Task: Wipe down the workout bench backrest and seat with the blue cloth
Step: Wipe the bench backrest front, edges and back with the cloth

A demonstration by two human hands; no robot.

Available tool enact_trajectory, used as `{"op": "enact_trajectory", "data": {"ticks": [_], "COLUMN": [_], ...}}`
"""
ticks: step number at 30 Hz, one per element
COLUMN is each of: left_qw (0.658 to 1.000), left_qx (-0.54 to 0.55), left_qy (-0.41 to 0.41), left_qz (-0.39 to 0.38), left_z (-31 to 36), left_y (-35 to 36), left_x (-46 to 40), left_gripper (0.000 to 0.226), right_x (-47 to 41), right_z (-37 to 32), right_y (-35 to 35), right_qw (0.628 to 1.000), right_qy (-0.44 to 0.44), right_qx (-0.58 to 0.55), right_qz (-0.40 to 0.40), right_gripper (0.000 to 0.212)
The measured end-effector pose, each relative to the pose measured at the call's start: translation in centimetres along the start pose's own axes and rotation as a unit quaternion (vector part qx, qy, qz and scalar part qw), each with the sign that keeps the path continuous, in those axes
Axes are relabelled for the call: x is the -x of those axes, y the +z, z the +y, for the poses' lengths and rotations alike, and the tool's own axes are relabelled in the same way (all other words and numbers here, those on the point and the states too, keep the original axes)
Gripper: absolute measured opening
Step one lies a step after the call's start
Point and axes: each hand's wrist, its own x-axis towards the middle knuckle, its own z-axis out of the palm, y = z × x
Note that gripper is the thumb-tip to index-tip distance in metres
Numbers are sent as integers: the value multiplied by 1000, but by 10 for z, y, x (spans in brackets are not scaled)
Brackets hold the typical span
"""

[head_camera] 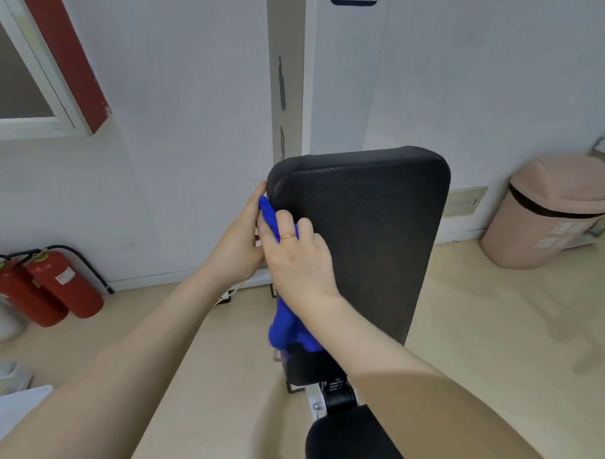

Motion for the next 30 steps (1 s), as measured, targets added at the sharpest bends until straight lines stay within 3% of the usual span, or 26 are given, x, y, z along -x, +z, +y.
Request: {"op": "enact_trajectory", "data": {"ticks": [4,9,13,15,18,21,26,30], "left_qw": [1000,999,999,999,999,999,999,998], "left_qx": [-7,-36,-42,-45,-43,-43,-39,-48], "left_qy": [-6,-17,-26,-25,-19,-22,-23,-35], "left_qz": [4,-1,4,9,16,12,9,13], "left_z": [2,9,13,13,11,9,13,15], "left_y": [1,-1,1,2,2,2,2,5], "left_x": [2,3,3,3,3,2,5,7], "left_gripper": [89,97,97,95,92,87,92,92], "right_x": [5,6,2,3,16,24,25,27], "right_z": [39,110,108,82,33,5,48,98], "right_y": [-4,-18,-25,-23,-10,-1,-9,-23], "right_qw": [998,991,964,969,993,998,999,981], "right_qy": [-18,134,255,229,97,34,37,178], "right_qx": [-2,-8,-66,-86,-69,-37,-12,-7], "right_qz": [54,22,-40,-17,3,-27,30,-71], "right_gripper": [54,69,75,75,62,70,60,77]}}
